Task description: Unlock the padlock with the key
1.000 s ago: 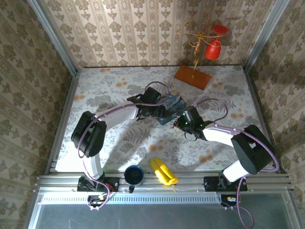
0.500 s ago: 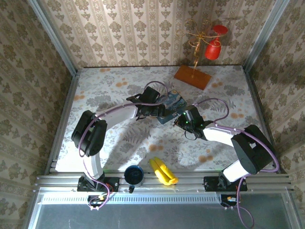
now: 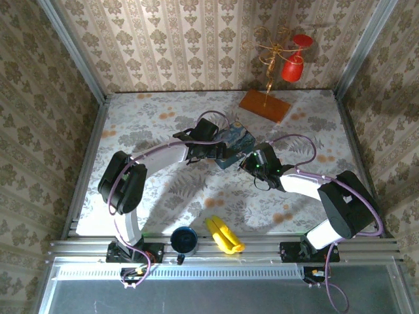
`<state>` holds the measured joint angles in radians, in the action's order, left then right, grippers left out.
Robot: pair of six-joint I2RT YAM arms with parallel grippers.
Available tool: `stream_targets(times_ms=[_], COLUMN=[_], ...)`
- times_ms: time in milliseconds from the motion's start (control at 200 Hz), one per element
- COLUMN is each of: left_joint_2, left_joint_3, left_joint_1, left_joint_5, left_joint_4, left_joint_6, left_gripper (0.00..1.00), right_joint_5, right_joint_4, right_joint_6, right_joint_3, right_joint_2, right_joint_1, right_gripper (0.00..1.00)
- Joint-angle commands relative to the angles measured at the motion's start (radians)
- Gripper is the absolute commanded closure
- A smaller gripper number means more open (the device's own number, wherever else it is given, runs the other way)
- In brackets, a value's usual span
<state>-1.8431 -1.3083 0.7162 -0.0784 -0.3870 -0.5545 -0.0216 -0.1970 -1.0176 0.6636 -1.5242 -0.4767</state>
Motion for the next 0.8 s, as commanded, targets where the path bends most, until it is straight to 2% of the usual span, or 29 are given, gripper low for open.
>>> stream_targets(times_ms=[0, 315, 795], left_joint_2=[-0.015, -0.016, -0.010], left_joint_3=[0.035, 0.035, 0.042], left_joint_1=[-0.014, -0.012, -0.012], left_joint_5=[-0.040, -0.039, -0.048], left_joint_4=[-0.101, -0.105, -0.108], left_joint_6=[0.014, 0.021, 0.021], left_gripper=[0.00, 0.00, 0.00], right_joint_5=[-0.029, -0.051, -0.078], right_joint_4=[-0.095, -0.311, -0.386], right_joint_6=[-0.060, -0.198, -0.230], right_joint_3=[-0.010, -0.085, -0.117], right_joint_2=[-0.027, -0.097, -0.094], right_joint_1=[0.012, 0.012, 0.019], right_gripper=[1.00, 1.00, 1.00])
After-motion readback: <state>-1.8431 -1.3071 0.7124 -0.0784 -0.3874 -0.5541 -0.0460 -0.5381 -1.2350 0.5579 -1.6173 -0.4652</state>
